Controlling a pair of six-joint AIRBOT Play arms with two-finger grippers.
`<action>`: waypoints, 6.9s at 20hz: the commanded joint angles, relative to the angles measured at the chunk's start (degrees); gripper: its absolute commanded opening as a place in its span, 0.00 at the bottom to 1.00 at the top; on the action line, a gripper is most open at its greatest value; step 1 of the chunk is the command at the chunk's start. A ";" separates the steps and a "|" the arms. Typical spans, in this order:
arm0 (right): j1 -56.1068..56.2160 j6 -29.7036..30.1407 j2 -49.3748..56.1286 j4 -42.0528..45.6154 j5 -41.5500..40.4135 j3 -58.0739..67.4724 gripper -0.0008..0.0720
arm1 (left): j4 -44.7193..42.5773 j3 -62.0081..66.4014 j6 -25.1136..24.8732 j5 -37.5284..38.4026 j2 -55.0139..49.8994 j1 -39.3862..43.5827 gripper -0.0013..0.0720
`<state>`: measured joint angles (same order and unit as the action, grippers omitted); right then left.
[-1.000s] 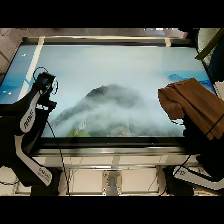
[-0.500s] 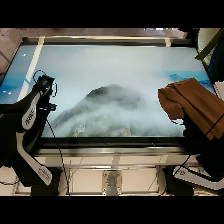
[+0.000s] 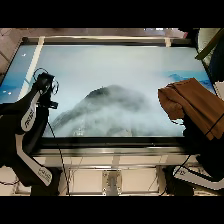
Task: Fold the clothes and pants, and hang the long-sleeved shirts on hangers.
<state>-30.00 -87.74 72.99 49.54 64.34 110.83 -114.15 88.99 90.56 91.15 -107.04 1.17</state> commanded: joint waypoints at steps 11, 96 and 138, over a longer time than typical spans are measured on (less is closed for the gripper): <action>0.00 7.69 0.39 18.82 21.35 1.46 0.03 | 32.28 8.00 -1.01 -48.37 9.09 37.51 0.06; 33.42 9.35 -5.92 17.03 4.61 -46.18 0.72 | 42.60 -32.79 -7.85 -26.86 46.71 -14.51 0.92; 49.07 14.97 0.31 -15.65 -21.94 -77.26 0.70 | 84.24 -60.13 -36.63 -28.37 48.26 -17.57 0.06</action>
<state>18.50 -75.40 71.94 36.67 42.41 33.50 -29.91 28.88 53.95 62.81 -58.81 -16.40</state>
